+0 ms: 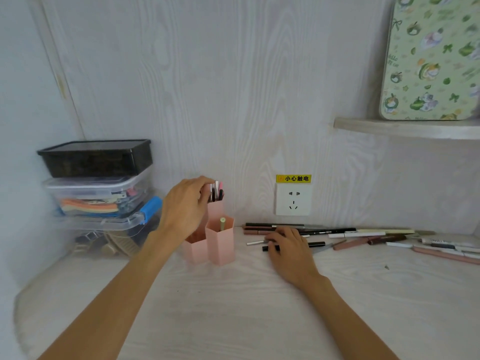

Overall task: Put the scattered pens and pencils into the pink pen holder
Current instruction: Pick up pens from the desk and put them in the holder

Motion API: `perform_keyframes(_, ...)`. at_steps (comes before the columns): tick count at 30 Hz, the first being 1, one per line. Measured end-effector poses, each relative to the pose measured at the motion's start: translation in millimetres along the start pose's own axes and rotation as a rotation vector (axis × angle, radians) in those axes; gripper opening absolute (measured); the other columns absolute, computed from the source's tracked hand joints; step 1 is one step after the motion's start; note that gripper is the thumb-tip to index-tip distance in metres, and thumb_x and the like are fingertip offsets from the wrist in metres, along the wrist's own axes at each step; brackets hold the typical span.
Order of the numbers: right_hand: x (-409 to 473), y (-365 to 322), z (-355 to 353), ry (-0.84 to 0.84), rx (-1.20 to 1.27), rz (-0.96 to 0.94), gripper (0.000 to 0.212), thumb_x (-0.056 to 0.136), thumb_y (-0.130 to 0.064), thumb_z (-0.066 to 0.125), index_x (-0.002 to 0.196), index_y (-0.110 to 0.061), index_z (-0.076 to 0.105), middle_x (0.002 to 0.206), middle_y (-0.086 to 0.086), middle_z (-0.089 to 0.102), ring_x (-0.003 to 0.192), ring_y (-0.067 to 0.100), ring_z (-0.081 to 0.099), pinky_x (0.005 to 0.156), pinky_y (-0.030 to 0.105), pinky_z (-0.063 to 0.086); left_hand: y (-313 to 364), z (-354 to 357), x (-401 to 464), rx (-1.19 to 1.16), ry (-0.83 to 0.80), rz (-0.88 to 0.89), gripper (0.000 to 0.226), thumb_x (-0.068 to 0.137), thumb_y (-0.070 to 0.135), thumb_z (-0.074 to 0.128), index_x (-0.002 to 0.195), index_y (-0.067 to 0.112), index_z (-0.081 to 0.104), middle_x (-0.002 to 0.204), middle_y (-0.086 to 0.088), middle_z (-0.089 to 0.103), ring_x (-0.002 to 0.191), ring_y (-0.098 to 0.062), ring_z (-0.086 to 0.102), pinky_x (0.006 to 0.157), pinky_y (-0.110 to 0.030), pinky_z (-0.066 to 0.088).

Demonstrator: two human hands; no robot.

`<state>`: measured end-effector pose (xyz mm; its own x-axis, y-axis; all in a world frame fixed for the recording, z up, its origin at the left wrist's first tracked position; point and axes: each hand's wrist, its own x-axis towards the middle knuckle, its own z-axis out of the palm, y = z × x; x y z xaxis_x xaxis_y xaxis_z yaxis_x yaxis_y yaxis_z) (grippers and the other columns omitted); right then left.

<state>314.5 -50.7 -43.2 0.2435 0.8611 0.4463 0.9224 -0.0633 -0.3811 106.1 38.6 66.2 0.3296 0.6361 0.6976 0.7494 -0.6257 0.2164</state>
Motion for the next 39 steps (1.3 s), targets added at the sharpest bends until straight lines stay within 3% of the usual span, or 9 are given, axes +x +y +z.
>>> perform_keyframes(5, 5.4, 1.0, -5.7, -0.046, 0.175, 0.057, 0.017, 0.088, -0.023, 0.054, 0.094, -0.024, 0.07, 0.103, -0.002, 0.061, 0.101, 0.017, 0.051, 0.092, 0.031, 0.04, -9.6, 7.1, -15.3, -0.066, 0.172, 0.068, 0.032, 0.097, 0.028, 0.046, 0.126, 0.017, 0.055, 0.138, -0.003, 0.049, 0.128, -0.02, 0.042, 0.105, -0.034, 0.031)
perform_keyframes(10, 7.5, 5.5, -17.9, -0.214, 0.19, 0.025, 0.015, 0.085, -0.025, 0.061, 0.098, -0.025, 0.069, 0.101, -0.006, 0.056, 0.102, 0.013, 0.052, 0.089, 0.024, 0.04, -23.2, 18.0, -73.1, -0.405, 0.314, -0.218, 0.054, 0.09, 0.046, 0.045, 0.135, 0.018, 0.037, 0.14, -0.004, 0.04, 0.128, -0.021, 0.039, 0.105, -0.039, 0.035)
perform_keyframes(17, 19.5, 7.8, -27.4, -0.278, 0.219, 0.005, 0.012, 0.081, -0.013, 0.066, 0.091, -0.02, 0.066, 0.097, -0.003, 0.062, 0.095, 0.013, 0.056, 0.086, 0.023, 0.041, -35.6, 30.9, -90.4, -0.55, -0.068, -0.601, 0.087, 0.07, 0.078, 0.048, 0.136, 0.025, 0.03, 0.133, 0.006, 0.046, 0.109, -0.017, 0.051, 0.094, -0.045, 0.045)
perform_keyframes(22, 57.2, -6.2, -42.2, -0.573, 0.028, 0.064, 0.029, 0.078, -0.008, 0.067, 0.107, -0.014, 0.065, 0.085, -0.004, 0.058, 0.083, 0.014, 0.054, 0.07, 0.016, 0.041, -31.5, 27.6, -89.2, -0.52, -0.206, -0.603, 0.072, 0.072, 0.067, 0.058, 0.129, 0.028, 0.04, 0.127, 0.008, 0.056, 0.103, -0.014, 0.056, 0.09, -0.036, 0.045)
perform_keyframes(29, 82.0, -24.0, -50.5, -0.745, -0.217, 0.05, 0.024, 0.074, -0.019, 0.073, 0.098, -0.015, 0.072, 0.09, 0.0, 0.064, 0.086, 0.014, 0.055, 0.085, 0.024, 0.044, -31.3, 25.6, -89.6, -0.496, -0.199, -0.598, 0.061, 0.068, 0.06, 0.069, 0.12, 0.037, 0.048, 0.121, 0.01, 0.061, 0.1, -0.012, 0.058, 0.086, -0.033, 0.047)
perform_keyframes(31, 82.6, -27.3, -56.5, -0.641, -0.145, 0.03, 0.011, 0.072, -0.018, 0.075, 0.083, -0.02, 0.073, 0.08, -0.001, 0.065, 0.077, 0.009, 0.057, 0.077, 0.022, 0.043, -31.2, 26.5, -89.6, -0.493, -0.202, -0.603, 0.064, 0.068, 0.061, 0.069, 0.122, 0.035, 0.048, 0.123, 0.008, 0.061, 0.103, -0.014, 0.059, 0.087, -0.034, 0.048)
perform_keyframes(33, 85.4, -33.5, -66.3, -0.332, 0.052, 0.011, 0.01, 0.073, -0.013, 0.073, 0.073, -0.022, 0.069, 0.076, 0.004, 0.069, 0.069, 0.007, 0.06, 0.073, 0.027, 0.047, -31.6, 26.6, -89.6, -0.496, -0.204, -0.602, 0.064, 0.068, 0.061, 0.069, 0.123, 0.034, 0.048, 0.123, 0.008, 0.061, 0.105, -0.015, 0.059, 0.087, -0.034, 0.048)
perform_keyframes(36, 85.8, -63.6, -88.4, 0.293, 0.487, 0.017, 0.014, 0.082, -0.01, 0.066, 0.095, -0.011, 0.064, 0.086, 0.015, 0.071, 0.079, 0.02, 0.067, 0.077, 0.027, 0.053, -31.8, 27.1, -89.0, -0.504, -0.205, -0.599, 0.064, 0.068, 0.06, 0.07, 0.122, 0.032, 0.049, 0.123, 0.007, 0.061, 0.108, -0.016, 0.058, 0.088, -0.034, 0.047)
perform_keyframes(39, 82.1, -108.0, -106.6, 0.546, 0.85, -0.06, 0.038, 0.086, -0.007, 0.061, 0.119, -0.013, 0.044, 0.083, 0.007, 0.068, 0.079, 0.017, 0.069, 0.077, 0.021, 0.054, -32.6, 27.0, -89.5, -0.519, -0.199, -0.591, 0.062, 0.067, 0.061, 0.07, 0.119, 0.034, 0.05, 0.12, 0.009, 0.062, 0.105, -0.014, 0.059, 0.085, -0.033, 0.048)
